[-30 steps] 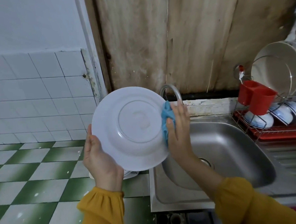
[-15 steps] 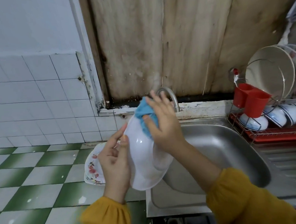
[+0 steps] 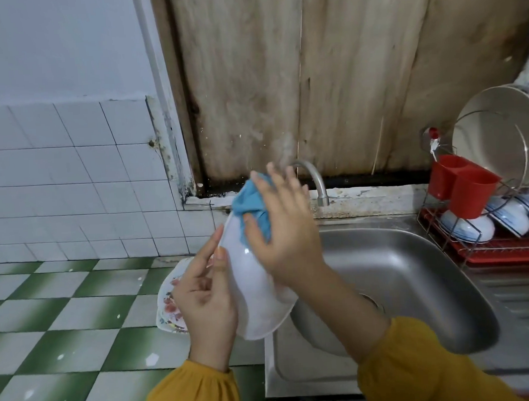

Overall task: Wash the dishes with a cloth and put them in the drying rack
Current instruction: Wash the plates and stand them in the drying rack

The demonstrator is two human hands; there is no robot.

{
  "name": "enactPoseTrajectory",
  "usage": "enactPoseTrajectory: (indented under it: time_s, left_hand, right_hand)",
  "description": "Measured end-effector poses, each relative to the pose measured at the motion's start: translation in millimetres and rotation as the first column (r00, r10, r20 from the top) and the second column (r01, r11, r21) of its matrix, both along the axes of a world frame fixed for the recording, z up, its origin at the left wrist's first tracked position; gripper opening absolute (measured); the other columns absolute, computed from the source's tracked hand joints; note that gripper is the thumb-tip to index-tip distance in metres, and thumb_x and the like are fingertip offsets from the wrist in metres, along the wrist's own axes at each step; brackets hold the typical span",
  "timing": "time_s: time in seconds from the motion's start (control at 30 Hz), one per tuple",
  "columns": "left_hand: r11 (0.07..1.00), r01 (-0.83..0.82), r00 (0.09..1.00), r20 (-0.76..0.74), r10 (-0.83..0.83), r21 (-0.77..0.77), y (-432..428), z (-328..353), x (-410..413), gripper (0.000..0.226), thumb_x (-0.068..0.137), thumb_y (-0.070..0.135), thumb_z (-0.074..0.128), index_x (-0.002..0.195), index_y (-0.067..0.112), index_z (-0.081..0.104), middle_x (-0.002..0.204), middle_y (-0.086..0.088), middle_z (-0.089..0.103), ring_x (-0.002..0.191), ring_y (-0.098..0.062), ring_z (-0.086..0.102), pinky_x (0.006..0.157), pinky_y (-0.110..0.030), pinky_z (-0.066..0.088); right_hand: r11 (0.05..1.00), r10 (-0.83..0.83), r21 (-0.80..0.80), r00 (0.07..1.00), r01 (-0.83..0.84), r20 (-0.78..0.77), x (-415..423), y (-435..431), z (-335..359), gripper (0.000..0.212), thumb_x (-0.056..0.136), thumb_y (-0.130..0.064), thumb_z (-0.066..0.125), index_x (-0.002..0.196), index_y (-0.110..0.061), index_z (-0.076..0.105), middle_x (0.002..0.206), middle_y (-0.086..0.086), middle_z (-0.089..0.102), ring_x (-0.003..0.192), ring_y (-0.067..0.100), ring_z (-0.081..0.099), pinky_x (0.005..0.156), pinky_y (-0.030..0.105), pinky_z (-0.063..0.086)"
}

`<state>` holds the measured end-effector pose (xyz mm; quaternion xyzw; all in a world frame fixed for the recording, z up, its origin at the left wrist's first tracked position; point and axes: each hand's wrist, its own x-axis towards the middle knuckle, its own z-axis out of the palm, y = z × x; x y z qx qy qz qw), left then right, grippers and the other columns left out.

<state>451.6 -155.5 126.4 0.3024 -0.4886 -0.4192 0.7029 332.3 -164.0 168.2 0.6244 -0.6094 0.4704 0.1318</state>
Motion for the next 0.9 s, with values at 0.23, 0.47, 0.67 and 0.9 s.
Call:
enactPoseTrajectory:
  time_s: [0.23,0.47,0.67,0.9]
  left_hand:
    - [0.990,-0.003,0.963,-0.265,0.041,0.143,4,14,-7,0.031,0.099,0.003,0.046,0.128,0.008,0.056,0.086,0.017,0.074,0.084,0.000,0.069,0.072,-0.014,0.053]
    - [0.952,0.115,0.915,-0.404,0.011,0.285,-15,14,10,0.024,0.101,0.013,0.048,0.113,0.022,0.067,0.113,0.004,0.072,0.112,-0.022,0.065,0.083,-0.029,0.058]
    - [0.952,0.230,0.954,-0.239,-0.180,0.201,-14,15,17,0.037,0.091,0.019,0.053,0.126,0.010,0.062,0.120,-0.002,0.069,0.118,-0.028,0.061,0.098,-0.045,0.051]
    - [0.951,0.294,0.953,-0.103,-0.285,0.097,-4,13,-1,0.030,0.087,0.016,0.055,0.113,0.019,0.071,0.109,0.003,0.073,0.105,-0.015,0.067,0.089,-0.027,0.054]
  right_hand:
    - [0.968,0.026,-0.225,0.938,-0.110,-0.346,7,23,-77,0.068,0.080,-0.034,0.058,0.143,-0.018,0.040,0.156,0.008,0.031,0.147,0.035,0.020,0.117,0.055,0.021]
    - [0.966,0.118,-0.245,0.981,-0.078,0.155,-39,23,-119,0.059,0.102,-0.049,0.028,0.154,-0.021,0.022,0.162,0.006,0.018,0.148,0.038,0.012,0.121,0.049,0.012]
    - [0.997,0.068,0.008,0.879,-0.081,0.472,-71,5,-72,0.064,0.095,-0.059,0.022,0.146,-0.022,0.035,0.158,-0.010,0.020,0.150,0.012,0.000,0.121,0.025,-0.002]
    - [0.986,0.150,0.058,0.987,-0.154,0.064,-50,8,-13,0.061,0.091,-0.040,0.033,0.147,-0.016,0.040,0.156,-0.010,0.025,0.149,0.015,0.007,0.122,0.045,0.008]
